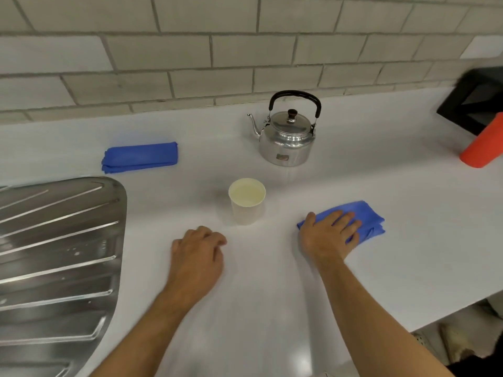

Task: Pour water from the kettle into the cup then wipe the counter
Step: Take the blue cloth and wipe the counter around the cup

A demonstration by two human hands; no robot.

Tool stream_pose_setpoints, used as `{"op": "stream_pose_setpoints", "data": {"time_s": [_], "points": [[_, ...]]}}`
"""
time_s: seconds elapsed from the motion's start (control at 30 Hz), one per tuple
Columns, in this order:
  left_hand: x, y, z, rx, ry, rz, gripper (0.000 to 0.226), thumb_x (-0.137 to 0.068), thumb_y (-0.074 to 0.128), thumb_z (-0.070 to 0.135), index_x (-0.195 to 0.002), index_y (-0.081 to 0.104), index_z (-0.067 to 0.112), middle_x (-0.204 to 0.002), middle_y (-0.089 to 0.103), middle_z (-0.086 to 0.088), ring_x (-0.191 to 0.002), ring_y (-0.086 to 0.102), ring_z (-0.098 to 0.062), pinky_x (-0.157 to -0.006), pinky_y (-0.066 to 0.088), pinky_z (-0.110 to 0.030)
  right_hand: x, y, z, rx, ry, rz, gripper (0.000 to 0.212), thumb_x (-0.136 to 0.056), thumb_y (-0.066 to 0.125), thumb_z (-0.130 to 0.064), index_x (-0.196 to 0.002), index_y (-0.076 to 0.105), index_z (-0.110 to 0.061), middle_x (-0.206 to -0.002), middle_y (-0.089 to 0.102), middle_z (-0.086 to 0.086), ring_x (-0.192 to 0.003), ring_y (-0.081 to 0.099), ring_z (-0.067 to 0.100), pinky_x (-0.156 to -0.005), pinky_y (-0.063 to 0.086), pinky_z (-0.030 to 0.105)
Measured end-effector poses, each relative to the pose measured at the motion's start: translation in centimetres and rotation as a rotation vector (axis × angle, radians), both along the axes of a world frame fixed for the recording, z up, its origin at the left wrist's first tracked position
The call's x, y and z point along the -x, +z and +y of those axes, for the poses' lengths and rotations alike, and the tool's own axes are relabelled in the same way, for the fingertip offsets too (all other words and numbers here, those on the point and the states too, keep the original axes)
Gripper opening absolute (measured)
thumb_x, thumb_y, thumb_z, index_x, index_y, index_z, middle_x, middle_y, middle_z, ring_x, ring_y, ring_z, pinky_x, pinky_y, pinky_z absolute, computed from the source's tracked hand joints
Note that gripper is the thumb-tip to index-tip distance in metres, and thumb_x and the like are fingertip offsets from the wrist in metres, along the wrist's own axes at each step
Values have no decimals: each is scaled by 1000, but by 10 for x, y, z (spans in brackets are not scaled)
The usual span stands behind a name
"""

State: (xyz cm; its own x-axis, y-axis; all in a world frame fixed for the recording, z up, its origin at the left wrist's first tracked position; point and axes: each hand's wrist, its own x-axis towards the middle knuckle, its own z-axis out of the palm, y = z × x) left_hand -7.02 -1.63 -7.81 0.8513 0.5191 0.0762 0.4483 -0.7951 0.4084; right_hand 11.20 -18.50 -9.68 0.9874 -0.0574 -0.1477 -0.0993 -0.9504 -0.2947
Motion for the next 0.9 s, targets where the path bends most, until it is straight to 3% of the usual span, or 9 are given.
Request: {"op": "stream_pose_setpoints", "data": {"time_s": [0.17,0.3,0.4,0.47,0.57,0.63,0.7,0.77,0.9], "points": [[13,-9,50,-77,231,22,34,-87,57,17,-120,62,23,-130,53,-5,-124,43,-26,-96,30,-46,-36,-2,50,35,290,-149,62,-103,23,-41,-155,17,-9,-164,15,7,-150,7,31,-120,8,43],[4,-13,66,-134,254,38,40,-88,57,20,-128,54,19,-140,47,-9,-127,41,-29,-98,30,-52,-42,-1,59,75,869,-197,56,-104,26,-40,-155,22,-17,-163,21,-1,-150,12,27,-121,12,41],[-3,-18,73,-148,299,55,40,-90,55,23,-129,53,19,-139,47,-10,-126,42,-30,-96,30,-52,-49,3,12,-50,1164,-88,50,-105,34,-33,-154,27,-23,-162,21,-9,-151,7,19,-121,7,33],[-5,-22,74,-173,321,53,37,-91,49,28,-127,55,20,-135,50,-10,-122,46,-31,-93,32,-51,-59,7,-15,-139,1168,-7,45,-105,38,-26,-150,36,-26,-160,24,-14,-151,8,15,-119,8,28],[-6,-28,72,-248,324,73,44,-88,36,34,-125,53,19,-131,52,-11,-116,48,-31,-89,33,-50,-69,7,-5,-310,894,31,35,-102,41,-11,-133,56,-17,-155,38,-4,-145,29,20,-110,21,20],[-6,-30,71,-277,323,81,45,-88,33,35,-126,52,20,-130,51,-10,-115,47,-30,-88,33,-49,-69,4,23,-223,730,-88,33,-95,46,-6,-127,56,-9,-150,44,8,-137,40,27,-108,31,29],[-7,-30,71,-287,335,86,44,-88,33,34,-126,51,20,-131,50,-9,-116,46,-29,-89,32,-47,-66,-1,52,-58,701,-193,49,-90,50,-10,-138,45,-6,-149,44,13,-138,38,29,-112,31,39],[-8,-30,71,-283,340,99,44,-88,32,35,-127,50,21,-132,50,-7,-117,46,-28,-90,32,-47,-65,-6,71,10,824,-231,60,-92,48,-17,-149,33,-8,-156,35,11,-144,29,29,-116,26,41],[-9,-31,71,-291,342,119,44,-89,30,36,-127,49,23,-133,49,-5,-118,46,-26,-90,31,-45,-95,-6,92,27,1283,-154,54,-104,34,-31,-155,21,-26,-164,17,-5,-151,12,17,-121,12,34]]}}
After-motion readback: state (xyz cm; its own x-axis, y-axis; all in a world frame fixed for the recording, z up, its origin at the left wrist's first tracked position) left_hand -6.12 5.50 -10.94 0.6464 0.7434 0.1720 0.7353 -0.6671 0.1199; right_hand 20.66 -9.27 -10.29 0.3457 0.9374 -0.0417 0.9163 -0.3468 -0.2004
